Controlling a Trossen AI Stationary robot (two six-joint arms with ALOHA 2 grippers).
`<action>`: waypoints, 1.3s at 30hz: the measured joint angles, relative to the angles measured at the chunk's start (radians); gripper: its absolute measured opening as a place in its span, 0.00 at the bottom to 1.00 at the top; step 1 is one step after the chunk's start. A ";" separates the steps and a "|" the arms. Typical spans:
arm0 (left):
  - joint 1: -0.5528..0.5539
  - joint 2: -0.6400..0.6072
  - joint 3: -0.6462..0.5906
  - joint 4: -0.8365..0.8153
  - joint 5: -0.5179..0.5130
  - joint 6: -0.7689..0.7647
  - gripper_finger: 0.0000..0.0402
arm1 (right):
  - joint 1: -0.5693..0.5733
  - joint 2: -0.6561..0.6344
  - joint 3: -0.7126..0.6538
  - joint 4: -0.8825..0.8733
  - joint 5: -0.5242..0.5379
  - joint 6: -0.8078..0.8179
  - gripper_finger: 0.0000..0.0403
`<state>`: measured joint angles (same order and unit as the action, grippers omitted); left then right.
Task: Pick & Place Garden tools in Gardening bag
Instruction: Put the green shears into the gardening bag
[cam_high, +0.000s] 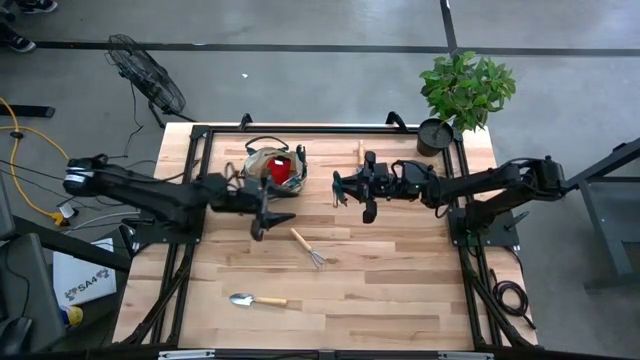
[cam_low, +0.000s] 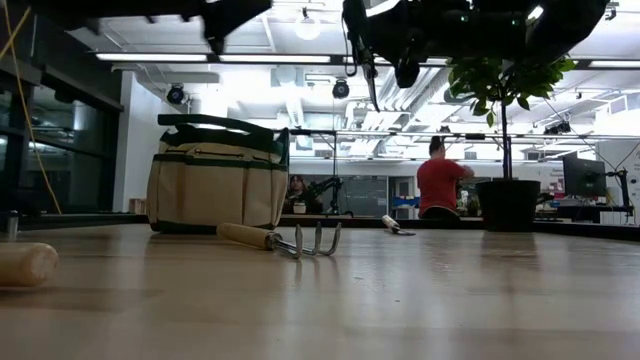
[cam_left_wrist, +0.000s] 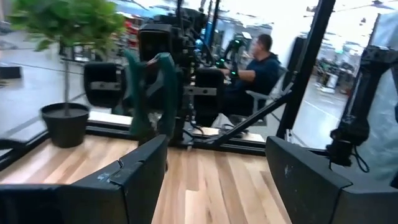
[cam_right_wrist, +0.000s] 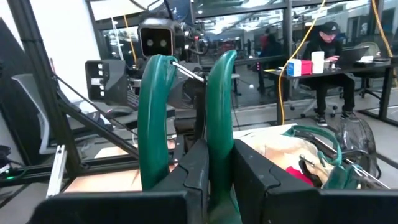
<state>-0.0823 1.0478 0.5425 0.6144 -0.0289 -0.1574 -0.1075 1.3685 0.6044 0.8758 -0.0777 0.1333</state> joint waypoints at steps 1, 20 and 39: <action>0.013 0.034 0.027 0.001 0.023 0.002 0.67 | 0.000 0.000 0.000 0.000 -0.002 0.000 0.09; 0.076 0.368 0.303 0.017 -0.026 -0.004 0.67 | 0.000 0.000 -0.001 0.005 -0.001 -0.033 0.09; 0.076 0.378 0.327 0.029 -0.044 -0.008 0.67 | 0.009 0.000 -0.001 -0.003 0.063 -0.058 0.09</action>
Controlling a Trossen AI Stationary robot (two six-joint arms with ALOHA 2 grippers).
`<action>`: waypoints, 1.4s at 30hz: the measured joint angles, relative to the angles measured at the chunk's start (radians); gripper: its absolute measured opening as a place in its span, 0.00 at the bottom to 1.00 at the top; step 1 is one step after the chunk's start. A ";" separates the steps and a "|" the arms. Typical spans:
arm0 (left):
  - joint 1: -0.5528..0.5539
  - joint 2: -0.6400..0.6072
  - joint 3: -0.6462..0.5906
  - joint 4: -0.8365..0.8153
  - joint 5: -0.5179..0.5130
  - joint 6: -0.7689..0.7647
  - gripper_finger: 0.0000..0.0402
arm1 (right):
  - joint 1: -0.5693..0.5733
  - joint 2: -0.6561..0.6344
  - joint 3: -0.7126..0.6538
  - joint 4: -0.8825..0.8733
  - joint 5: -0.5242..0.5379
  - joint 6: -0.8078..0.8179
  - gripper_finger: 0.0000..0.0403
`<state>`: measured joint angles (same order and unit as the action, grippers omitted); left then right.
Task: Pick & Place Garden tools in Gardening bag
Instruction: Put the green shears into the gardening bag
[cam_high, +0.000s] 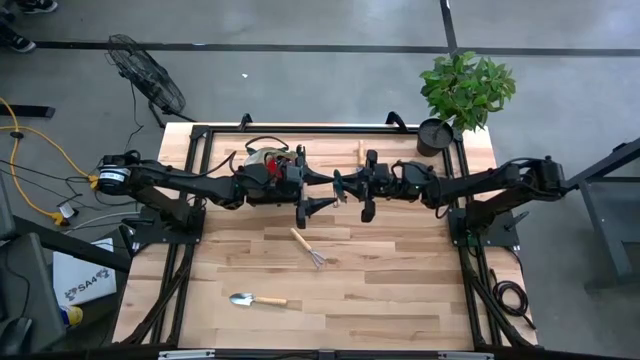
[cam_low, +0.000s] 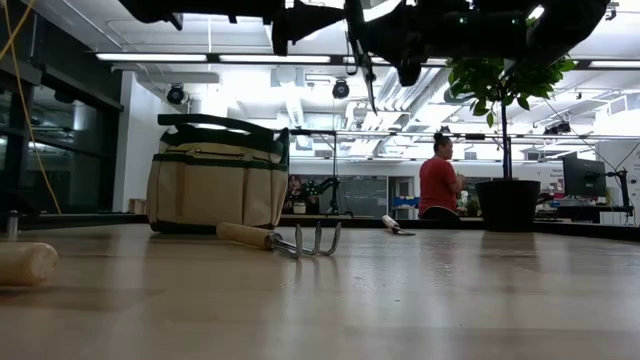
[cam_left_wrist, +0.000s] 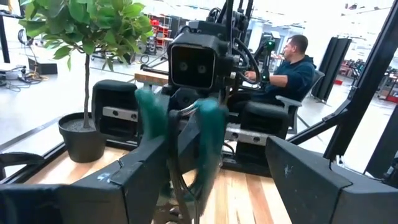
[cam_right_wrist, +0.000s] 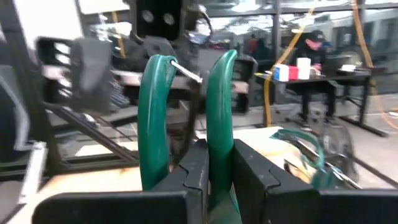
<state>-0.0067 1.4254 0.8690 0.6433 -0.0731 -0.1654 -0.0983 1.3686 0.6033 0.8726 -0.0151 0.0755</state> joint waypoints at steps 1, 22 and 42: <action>0.000 0.000 0.001 -0.005 0.000 0.000 0.67 | 0.002 0.000 0.000 -0.005 0.020 -0.003 0.09; 0.000 0.025 0.000 0.005 0.002 0.004 0.67 | 0.008 0.074 0.000 0.063 0.111 0.000 0.09; 0.001 0.033 -0.001 0.004 -0.012 0.003 0.18 | 0.008 0.074 0.000 0.061 0.110 0.006 0.09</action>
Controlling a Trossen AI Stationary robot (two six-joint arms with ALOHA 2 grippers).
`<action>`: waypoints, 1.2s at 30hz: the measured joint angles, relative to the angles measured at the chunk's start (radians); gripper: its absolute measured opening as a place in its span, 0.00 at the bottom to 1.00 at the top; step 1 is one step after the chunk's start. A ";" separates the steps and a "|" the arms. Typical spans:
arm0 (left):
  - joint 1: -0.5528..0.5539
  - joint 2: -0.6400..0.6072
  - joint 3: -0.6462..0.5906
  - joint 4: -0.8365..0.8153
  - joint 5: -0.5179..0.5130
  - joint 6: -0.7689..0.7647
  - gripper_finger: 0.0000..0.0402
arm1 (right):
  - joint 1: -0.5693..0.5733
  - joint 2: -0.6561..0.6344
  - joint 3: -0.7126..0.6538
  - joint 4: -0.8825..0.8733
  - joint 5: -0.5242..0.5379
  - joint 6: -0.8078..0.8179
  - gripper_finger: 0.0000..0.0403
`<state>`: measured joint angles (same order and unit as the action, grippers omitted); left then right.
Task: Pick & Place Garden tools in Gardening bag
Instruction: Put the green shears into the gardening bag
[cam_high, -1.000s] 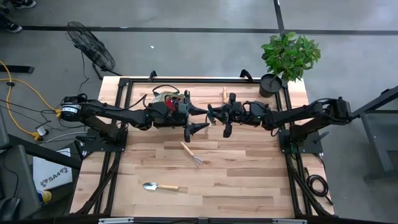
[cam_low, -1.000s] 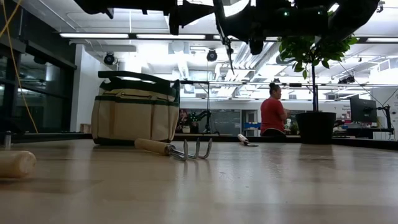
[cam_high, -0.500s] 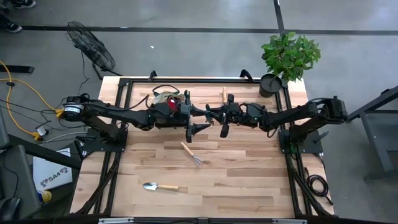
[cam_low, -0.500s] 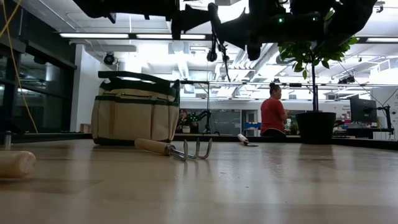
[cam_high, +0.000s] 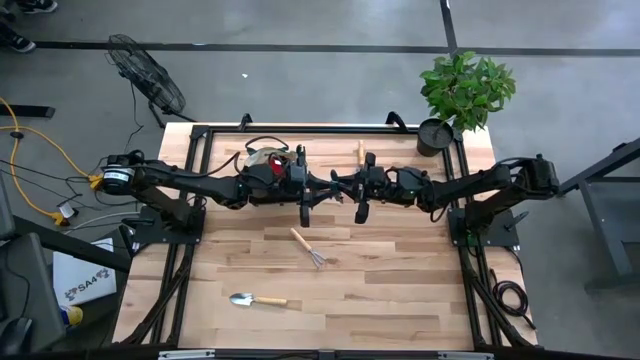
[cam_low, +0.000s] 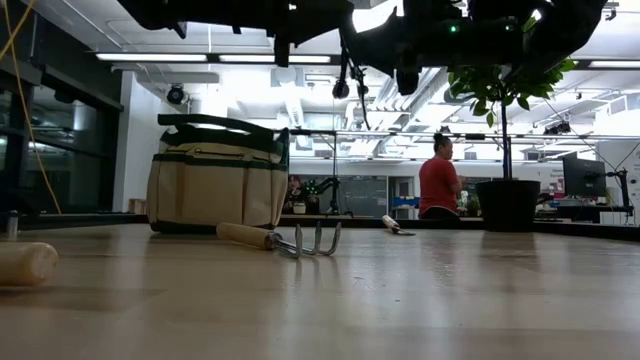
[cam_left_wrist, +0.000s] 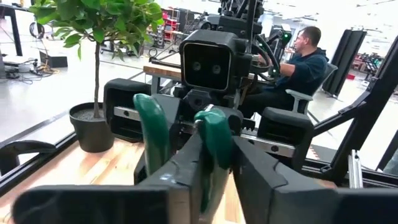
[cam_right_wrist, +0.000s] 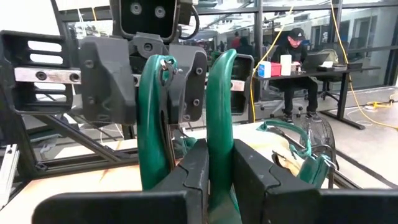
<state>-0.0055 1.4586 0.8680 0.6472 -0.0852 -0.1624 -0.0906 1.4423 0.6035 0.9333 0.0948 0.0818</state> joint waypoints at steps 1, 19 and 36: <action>0.000 0.000 0.000 0.000 0.000 -0.001 0.16 | 0.000 0.000 0.000 0.000 0.000 -0.001 0.09; -0.001 -0.001 0.000 -0.032 0.022 0.053 0.11 | -0.002 0.000 0.000 -0.015 -0.038 0.050 0.24; -0.002 -0.134 0.000 -0.317 -0.150 0.084 0.10 | -0.003 -0.017 0.001 -0.091 -0.051 0.099 0.52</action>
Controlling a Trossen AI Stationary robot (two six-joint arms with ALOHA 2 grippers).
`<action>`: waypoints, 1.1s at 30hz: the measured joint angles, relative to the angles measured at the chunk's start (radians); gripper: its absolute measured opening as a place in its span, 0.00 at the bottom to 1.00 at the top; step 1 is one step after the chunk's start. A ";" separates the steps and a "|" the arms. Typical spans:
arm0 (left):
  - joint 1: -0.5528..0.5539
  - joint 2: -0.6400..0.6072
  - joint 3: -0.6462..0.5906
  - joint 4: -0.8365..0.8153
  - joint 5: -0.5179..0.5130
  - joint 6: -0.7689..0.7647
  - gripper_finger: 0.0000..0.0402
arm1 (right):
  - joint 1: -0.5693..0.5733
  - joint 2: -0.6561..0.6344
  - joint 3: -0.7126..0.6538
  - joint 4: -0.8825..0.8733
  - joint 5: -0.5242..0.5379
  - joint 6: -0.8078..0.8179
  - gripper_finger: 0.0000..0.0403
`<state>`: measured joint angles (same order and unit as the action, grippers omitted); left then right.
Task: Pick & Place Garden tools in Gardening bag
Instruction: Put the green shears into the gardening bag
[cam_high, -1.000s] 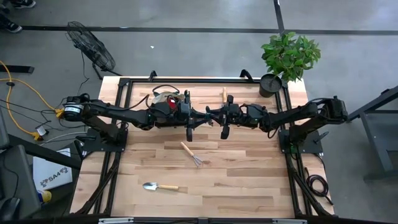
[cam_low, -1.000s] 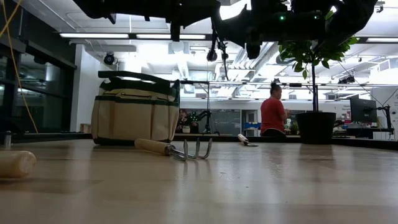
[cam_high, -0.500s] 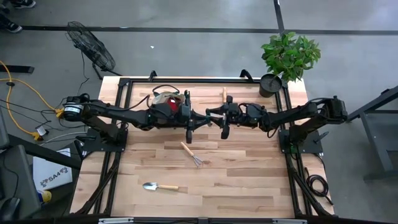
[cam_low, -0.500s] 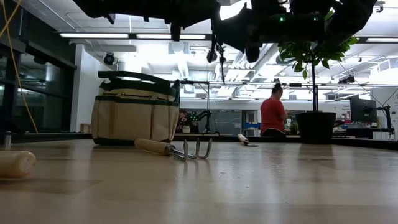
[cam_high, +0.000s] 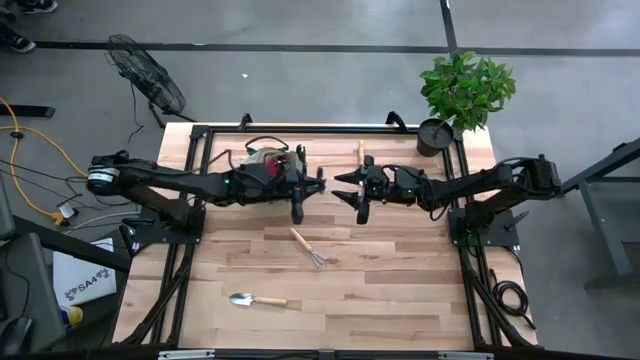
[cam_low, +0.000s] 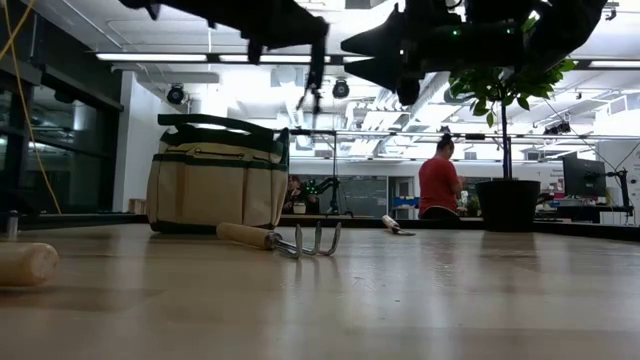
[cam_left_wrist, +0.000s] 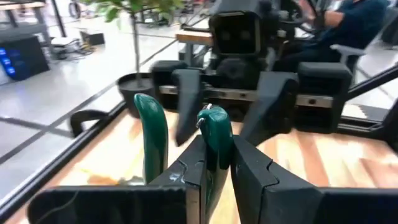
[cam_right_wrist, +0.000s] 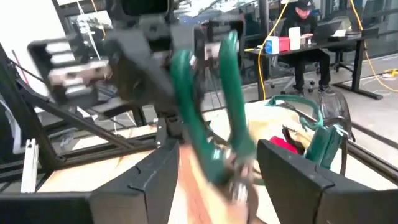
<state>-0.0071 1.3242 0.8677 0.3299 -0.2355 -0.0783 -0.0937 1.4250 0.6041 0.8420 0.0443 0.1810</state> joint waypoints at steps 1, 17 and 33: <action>0.000 -0.023 0.000 -0.031 -0.010 0.001 0.10 | 0.000 0.000 0.000 -0.004 0.000 0.000 0.52; -0.098 -0.372 -0.012 -0.485 -0.272 -0.008 0.10 | 0.002 0.000 0.000 -0.056 0.001 0.028 0.52; -0.243 -0.525 -0.028 -0.767 -0.733 -0.153 0.11 | -0.014 0.000 0.000 -0.115 -0.076 0.058 0.52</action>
<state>-0.2498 0.7992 0.8394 -0.4375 -0.9688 -0.2315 -0.1073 1.4246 0.6041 0.7273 -0.0319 0.2394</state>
